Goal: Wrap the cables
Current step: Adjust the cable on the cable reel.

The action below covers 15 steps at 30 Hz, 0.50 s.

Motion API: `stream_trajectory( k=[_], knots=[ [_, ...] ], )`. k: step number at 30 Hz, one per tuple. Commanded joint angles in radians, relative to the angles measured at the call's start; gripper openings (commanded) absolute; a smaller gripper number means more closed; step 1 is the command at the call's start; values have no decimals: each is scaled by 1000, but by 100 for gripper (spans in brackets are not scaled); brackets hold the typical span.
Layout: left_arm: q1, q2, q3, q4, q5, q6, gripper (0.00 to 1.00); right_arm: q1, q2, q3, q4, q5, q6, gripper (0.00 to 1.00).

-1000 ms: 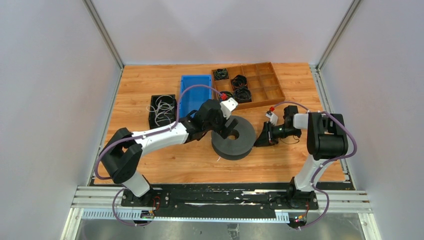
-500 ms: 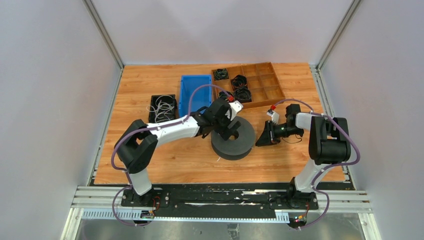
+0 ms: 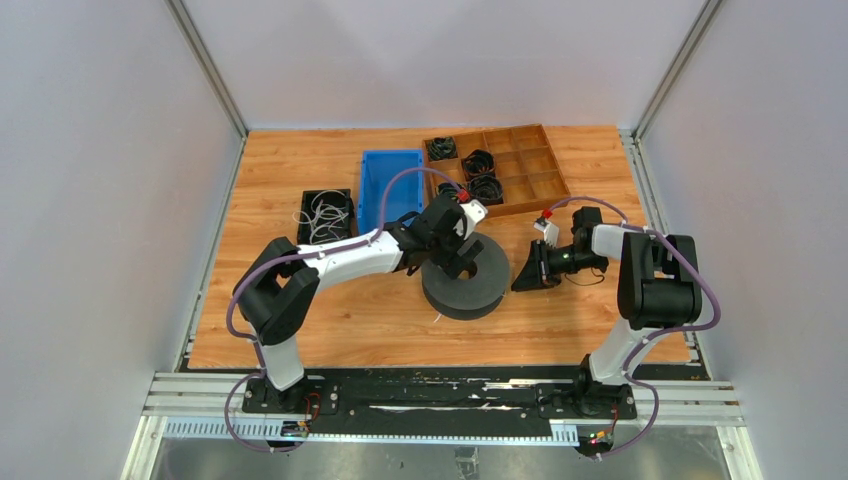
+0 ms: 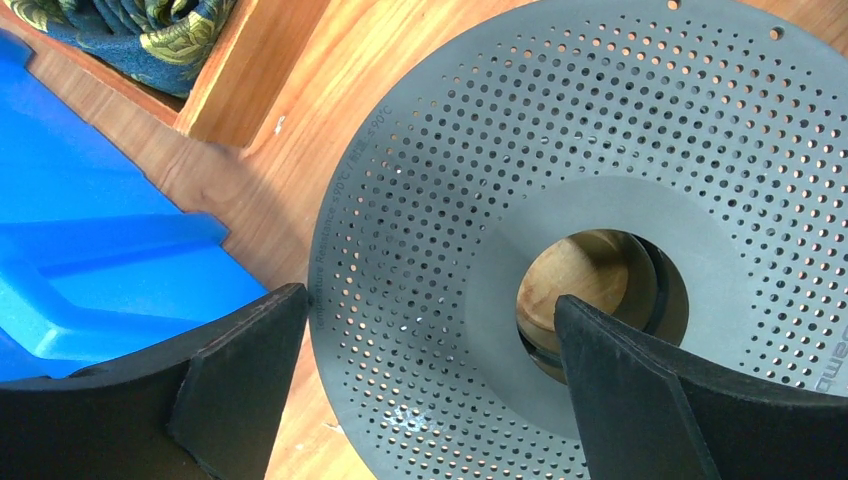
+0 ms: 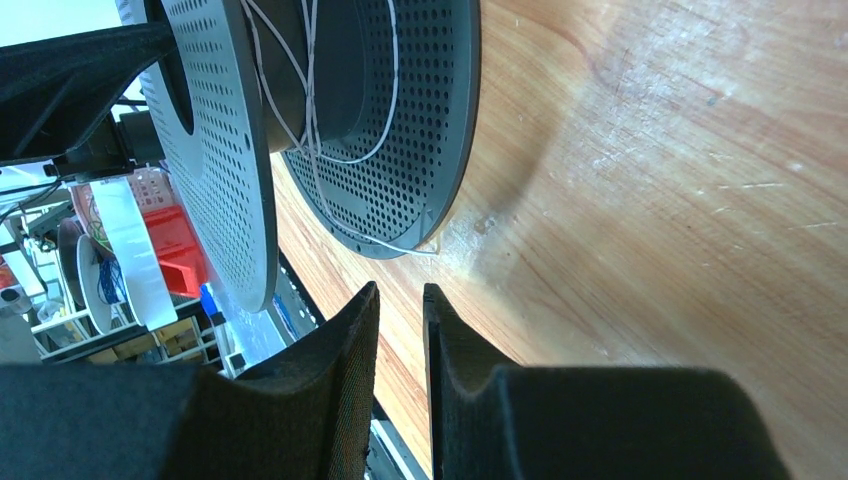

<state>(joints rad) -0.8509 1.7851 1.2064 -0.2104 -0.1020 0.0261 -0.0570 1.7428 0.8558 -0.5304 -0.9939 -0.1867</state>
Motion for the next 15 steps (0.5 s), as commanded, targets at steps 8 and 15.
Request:
stream_trajectory(
  k=[8,15],
  knots=[
    [-8,-5,24,-47,-72,43,98,-20,20,23,-20,-21,-30,23],
    [-7,4,37,-66,-62,34,98,-26,26,23,-22,-27,-31,23]
  ],
)
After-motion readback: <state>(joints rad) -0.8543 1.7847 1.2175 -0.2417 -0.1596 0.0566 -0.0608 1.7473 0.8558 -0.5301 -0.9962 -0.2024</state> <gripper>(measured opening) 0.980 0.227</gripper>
